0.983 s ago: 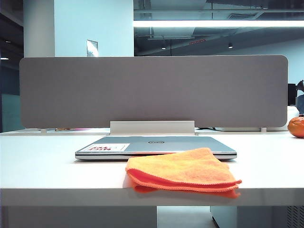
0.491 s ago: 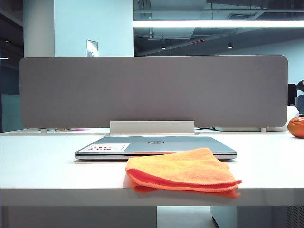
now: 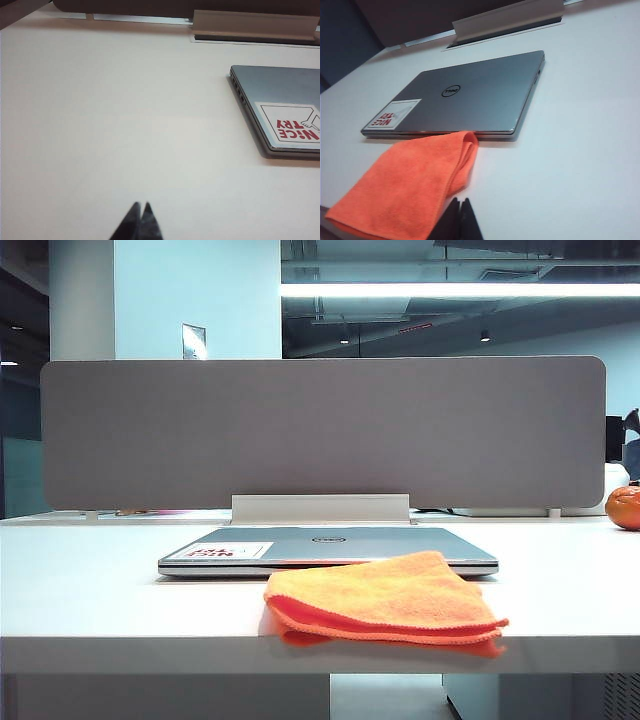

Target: Pick up the orange rag and put it over the laptop.

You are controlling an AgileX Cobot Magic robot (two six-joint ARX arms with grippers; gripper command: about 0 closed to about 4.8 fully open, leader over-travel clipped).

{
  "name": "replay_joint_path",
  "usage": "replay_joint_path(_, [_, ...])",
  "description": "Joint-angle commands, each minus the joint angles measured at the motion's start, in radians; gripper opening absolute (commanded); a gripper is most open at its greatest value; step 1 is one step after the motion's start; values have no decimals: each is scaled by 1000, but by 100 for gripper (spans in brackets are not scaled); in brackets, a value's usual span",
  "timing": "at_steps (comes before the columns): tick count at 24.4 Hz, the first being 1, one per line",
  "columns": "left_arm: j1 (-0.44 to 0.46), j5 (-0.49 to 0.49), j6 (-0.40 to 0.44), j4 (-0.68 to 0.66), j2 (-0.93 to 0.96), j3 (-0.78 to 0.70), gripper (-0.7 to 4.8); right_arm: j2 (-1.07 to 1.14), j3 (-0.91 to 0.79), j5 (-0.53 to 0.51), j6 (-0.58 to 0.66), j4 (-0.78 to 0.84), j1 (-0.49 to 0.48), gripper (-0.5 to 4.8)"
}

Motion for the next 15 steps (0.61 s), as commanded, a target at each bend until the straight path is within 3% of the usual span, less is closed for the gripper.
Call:
replay_joint_path(1, [3, -3, 1, -10, 1, 0, -6, -1, -4, -24, 52, 15, 0, -5])
replay_joint_path(8, [3, 15, -16, -10, 1, 0, -6, -1, -4, -48, 64, 22, 0, -5])
replay_joint_path(10, [3, 44, -68, -10, 1, 0, -6, -1, -4, -48, 64, 22, 0, -5])
replay_joint_path(15, [3, 127, -104, -1, 1, 23, -6, -1, -4, -48, 64, 22, 0, -5])
